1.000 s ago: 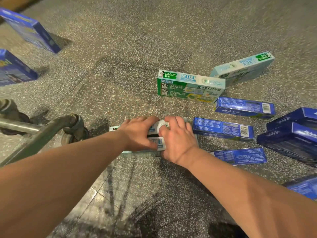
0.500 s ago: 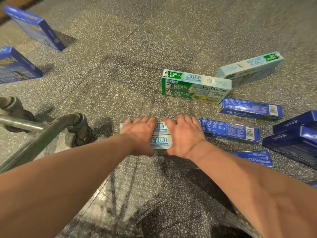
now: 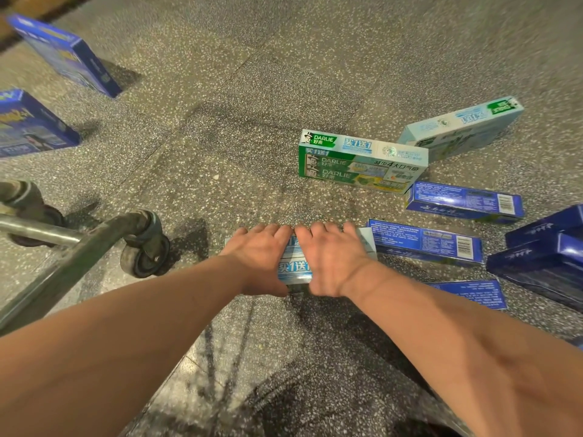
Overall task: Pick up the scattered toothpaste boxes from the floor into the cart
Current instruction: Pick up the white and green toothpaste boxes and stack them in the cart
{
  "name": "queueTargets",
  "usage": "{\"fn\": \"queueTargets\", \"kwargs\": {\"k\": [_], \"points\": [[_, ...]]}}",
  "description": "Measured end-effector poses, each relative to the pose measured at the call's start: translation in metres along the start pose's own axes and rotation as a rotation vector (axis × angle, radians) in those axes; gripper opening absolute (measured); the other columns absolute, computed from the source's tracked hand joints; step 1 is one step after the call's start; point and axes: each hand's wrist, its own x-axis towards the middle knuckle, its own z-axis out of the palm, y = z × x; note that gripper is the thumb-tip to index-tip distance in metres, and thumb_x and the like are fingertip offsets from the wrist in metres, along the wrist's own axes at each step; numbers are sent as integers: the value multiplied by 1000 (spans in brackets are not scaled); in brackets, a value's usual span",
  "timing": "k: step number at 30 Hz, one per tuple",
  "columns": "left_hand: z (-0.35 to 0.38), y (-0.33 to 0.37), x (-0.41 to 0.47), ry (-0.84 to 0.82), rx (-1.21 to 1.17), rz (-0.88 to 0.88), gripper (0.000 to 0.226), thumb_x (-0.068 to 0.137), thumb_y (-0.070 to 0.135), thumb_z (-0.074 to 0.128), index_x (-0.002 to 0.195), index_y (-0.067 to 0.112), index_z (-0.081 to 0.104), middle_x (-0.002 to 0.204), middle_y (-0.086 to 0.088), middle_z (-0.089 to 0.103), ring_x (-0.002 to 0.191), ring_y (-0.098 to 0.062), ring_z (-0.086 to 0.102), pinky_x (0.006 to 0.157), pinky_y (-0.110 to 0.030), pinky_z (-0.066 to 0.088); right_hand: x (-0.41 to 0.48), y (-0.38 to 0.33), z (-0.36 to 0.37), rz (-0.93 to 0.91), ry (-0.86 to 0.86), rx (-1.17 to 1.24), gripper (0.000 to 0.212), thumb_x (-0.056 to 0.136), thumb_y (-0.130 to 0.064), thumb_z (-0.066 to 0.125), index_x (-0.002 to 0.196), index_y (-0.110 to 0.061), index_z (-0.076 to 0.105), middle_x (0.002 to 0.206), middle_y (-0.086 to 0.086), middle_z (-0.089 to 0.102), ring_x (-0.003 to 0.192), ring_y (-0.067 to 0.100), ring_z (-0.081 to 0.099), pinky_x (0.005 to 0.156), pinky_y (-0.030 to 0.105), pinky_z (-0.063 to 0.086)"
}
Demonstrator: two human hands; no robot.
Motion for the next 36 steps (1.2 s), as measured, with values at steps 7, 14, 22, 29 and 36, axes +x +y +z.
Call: {"fn": "queueTargets", "kwargs": {"k": [7,14,22,29,36], "points": [[-48,9,-37,-9,112,57,92,68,59,75,143,26,33,124,7,51,117,-17,51,113,-46,38,-41,-9,-39,52,-2,27,81,75,-30,76,141,-14,32,131,7,49,123,28,48,109,56,37],[-169,63,-156,-59,134,97,107,69,62,75,153,24,22,151,0,44,136,-25,44,118,-52,31,-172,-24,-159,125,-27,6,77,81,-14,71,146,-12,29,139,11,46,128,31,46,102,56,39],[-396,134,-345,38,119,133,109,71,66,73,157,27,19,154,1,41,140,-23,42,120,-48,29,-373,-36,-399,92,17,1,83,73,-40,75,140,-16,32,134,7,47,125,30,47,100,52,41],[-584,165,-529,218,77,14,90,60,58,81,136,27,43,129,4,52,119,-23,58,98,-40,47,-514,-72,-602,-28,218,-84,75,70,-54,73,128,-18,41,125,6,55,118,31,57,91,50,48],[-668,127,-707,390,62,-207,96,47,66,72,131,25,48,123,3,57,115,-25,60,93,-42,52,-591,-175,-733,-248,397,-162,79,66,-57,76,127,-19,43,125,5,56,118,31,58,90,50,47]]}}
